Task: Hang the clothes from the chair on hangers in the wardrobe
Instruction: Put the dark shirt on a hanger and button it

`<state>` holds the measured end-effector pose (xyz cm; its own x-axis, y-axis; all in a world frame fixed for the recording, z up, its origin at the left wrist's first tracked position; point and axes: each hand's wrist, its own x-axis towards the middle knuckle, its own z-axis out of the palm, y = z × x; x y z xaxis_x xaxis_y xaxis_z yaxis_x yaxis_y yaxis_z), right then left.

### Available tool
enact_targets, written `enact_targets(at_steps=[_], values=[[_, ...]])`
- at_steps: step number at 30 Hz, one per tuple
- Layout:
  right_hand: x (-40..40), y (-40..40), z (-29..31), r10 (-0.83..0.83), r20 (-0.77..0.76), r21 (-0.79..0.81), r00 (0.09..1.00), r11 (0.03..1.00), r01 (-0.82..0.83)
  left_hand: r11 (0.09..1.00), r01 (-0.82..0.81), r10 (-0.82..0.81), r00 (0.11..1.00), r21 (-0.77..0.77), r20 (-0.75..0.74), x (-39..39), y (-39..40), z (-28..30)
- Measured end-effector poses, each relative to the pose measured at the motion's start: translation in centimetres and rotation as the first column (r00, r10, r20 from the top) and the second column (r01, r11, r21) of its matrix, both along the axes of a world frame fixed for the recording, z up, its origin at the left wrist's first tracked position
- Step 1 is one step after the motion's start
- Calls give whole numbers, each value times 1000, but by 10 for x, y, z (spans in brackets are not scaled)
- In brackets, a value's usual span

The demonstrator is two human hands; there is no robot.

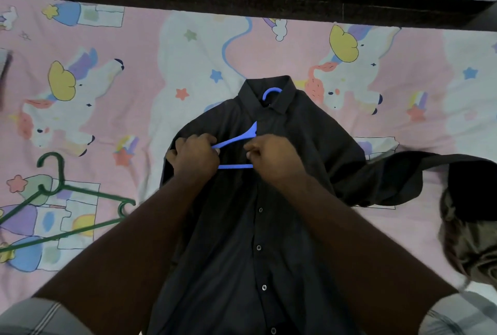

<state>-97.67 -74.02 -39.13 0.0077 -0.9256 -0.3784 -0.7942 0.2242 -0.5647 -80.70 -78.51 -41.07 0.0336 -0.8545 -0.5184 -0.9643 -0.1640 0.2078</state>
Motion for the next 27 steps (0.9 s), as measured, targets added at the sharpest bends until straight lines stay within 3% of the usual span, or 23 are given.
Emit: enact_targets(at_steps=[2, 5, 8, 13, 18, 20, 23, 24, 26, 27], values=[[10, 5, -7, 37, -46, 20, 998, 999, -36, 997, -34, 31, 998, -66, -57, -2, -1, 1], [9, 11, -14, -47, -67, -21, 997, 999, 45, 978, -156, 119, 962, -138, -245, -5, -5, 1], [2, 14, -16, -79, -63, -28, 995, 997, 78, 967, -242, 193, 906, -86, -376, -12, -7, 1], [-2, 8, -20, 47, -95, -13, 994, 999, -48, 982, -177, 129, 879, -63, -460, -22, -11, 5], [-7, 13, -23, 113, -90, -40, 990, 992, -117, 944, -311, 306, 710, 108, -634, -17, -11, 7], [-10, 16, -24, 131, -101, -91, 986, 986, -140, 886, -397, 442, 565, 240, -696, -13, -11, 6], [-13, 18, -25, 33, -50, -224, 998, 973, -44, 615, -423, 741, 21, 665, -672, -4, -13, 3], [-14, 20, -25, -6, -23, -266, 1000, 964, 0, 547, -392, 781, -79, 740, -619, -1, -12, 0], [-13, 24, -23, -76, 43, -327, 996, 941, 86, 469, -376, 818, -157, 800, -553, -4, -7, -6], [-13, 26, -22, -98, 64, -353, 993, 929, 114, 467, -387, 822, -141, 795, -552, -11, -2, -10]])
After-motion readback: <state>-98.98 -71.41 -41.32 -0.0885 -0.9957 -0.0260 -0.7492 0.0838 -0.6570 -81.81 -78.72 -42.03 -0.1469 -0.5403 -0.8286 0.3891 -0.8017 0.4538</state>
